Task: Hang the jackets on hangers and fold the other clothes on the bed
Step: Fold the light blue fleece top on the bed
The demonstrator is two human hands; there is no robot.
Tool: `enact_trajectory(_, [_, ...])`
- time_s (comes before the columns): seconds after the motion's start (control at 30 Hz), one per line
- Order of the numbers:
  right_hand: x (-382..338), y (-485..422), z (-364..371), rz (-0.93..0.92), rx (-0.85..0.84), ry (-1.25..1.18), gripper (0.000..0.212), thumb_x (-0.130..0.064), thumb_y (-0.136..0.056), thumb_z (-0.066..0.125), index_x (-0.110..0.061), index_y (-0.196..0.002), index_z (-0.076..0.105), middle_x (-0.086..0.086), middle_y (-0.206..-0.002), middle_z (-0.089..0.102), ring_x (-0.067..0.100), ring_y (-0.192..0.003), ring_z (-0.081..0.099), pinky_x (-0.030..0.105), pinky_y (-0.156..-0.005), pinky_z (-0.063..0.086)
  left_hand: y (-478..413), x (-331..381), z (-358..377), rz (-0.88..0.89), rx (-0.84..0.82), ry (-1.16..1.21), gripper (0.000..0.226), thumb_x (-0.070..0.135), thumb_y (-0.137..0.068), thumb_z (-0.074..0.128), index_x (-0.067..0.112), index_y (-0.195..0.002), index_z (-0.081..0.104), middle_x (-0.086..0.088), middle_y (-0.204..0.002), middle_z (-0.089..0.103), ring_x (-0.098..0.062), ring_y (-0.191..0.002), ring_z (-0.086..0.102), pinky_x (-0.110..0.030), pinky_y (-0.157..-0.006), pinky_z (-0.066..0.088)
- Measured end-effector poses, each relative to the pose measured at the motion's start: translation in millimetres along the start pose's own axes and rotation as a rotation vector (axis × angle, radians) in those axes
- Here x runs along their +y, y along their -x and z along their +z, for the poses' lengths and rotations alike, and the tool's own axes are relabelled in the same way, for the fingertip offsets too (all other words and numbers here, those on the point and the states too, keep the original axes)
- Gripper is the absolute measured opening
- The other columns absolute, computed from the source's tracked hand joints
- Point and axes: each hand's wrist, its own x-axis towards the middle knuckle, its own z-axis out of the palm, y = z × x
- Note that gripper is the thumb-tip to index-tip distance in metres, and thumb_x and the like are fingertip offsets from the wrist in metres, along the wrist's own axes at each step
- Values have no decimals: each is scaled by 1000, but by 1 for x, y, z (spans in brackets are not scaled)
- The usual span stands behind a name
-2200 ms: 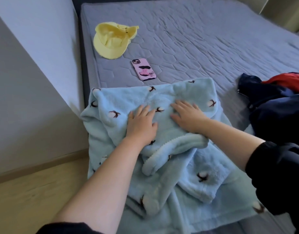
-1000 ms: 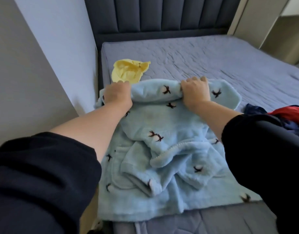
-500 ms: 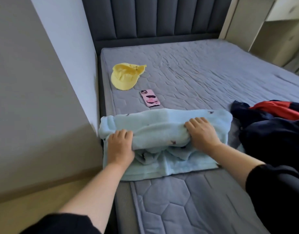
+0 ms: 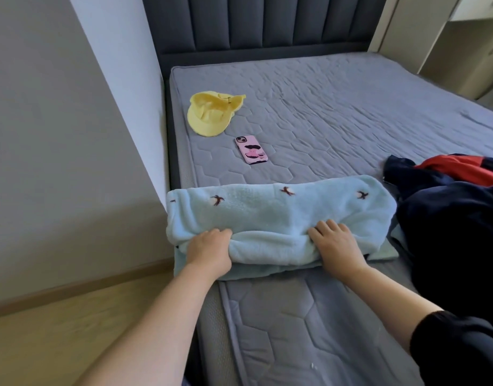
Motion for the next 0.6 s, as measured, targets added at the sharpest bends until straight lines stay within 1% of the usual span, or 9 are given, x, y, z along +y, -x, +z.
enact_trajectory(0.07, [0,-2,-3,75,48,-65,35,2,-49,78,-7,-79,62,10,-78,56,32,-68,54,38,-57,43,0,1,-4,-9,82,26,23,11,-74,55,25,-85,40,5,-83,48,-18,-77,50,-29,-60,32])
enact_trajectory(0.13, [2,-7,-7,166,134,-143,36,9,-46,72,-4,-77,59,14,-78,54,34,-68,53,39,-59,41,1,0,-6,-17,231,46,26,8,-71,57,22,-83,39,7,-80,43,-19,-76,48,-29,-60,29])
enact_trajectory(0.23, [2,-19,-14,222,196,-190,34,9,-47,68,-2,-77,58,15,-78,54,34,-70,52,41,-64,40,-3,-1,-12,-52,384,102,26,1,-66,59,15,-84,48,0,-82,48,-23,-78,46,-32,-64,33])
enact_trajectory(0.33, [3,-35,-22,217,91,-150,30,3,-58,66,-3,-86,60,14,-85,55,34,-79,52,41,-73,38,-10,-1,-17,-105,424,144,28,-5,-64,55,9,-89,53,-6,-87,53,-28,-82,48,-35,-68,38])
enact_trajectory(0.4, [10,-56,-32,177,-33,-52,29,-5,-71,61,-8,-100,58,9,-97,54,31,-92,49,39,-80,34,-21,-3,-24,-127,399,180,27,-4,-67,53,10,-90,52,-7,-91,55,-29,-87,50,-38,-72,41])
enact_trajectory(0.43, [15,-70,-38,161,-50,7,31,-9,-76,58,-11,-106,56,8,-103,53,30,-98,47,37,-85,32,-30,-5,-30,-117,402,174,26,-3,-70,54,10,-93,52,-7,-94,56,-30,-91,52,-39,-76,42])
enact_trajectory(0.5, [28,-100,-50,193,31,94,40,-11,-81,55,-12,-120,51,9,-118,49,31,-110,43,42,-99,29,-54,-10,-44,-120,459,97,37,5,-75,60,12,-110,54,-8,-110,57,-31,-104,50,-42,-90,39])
enact_trajectory(0.53, [36,-116,-57,249,116,99,47,-9,-82,54,-11,-128,46,13,-127,45,33,-118,40,47,-108,23,-69,-12,-54,-159,510,72,48,7,-77,62,15,-124,50,-8,-122,53,-30,-114,46,-45,-99,35])
enact_trajectory(0.6, [46,-145,-69,383,277,23,57,-8,-85,53,-10,-140,34,17,-140,34,36,-130,29,52,-114,9,-96,-10,-79,-264,644,90,66,3,-81,59,19,-141,36,-9,-142,38,-30,-132,33,-52,-108,22])
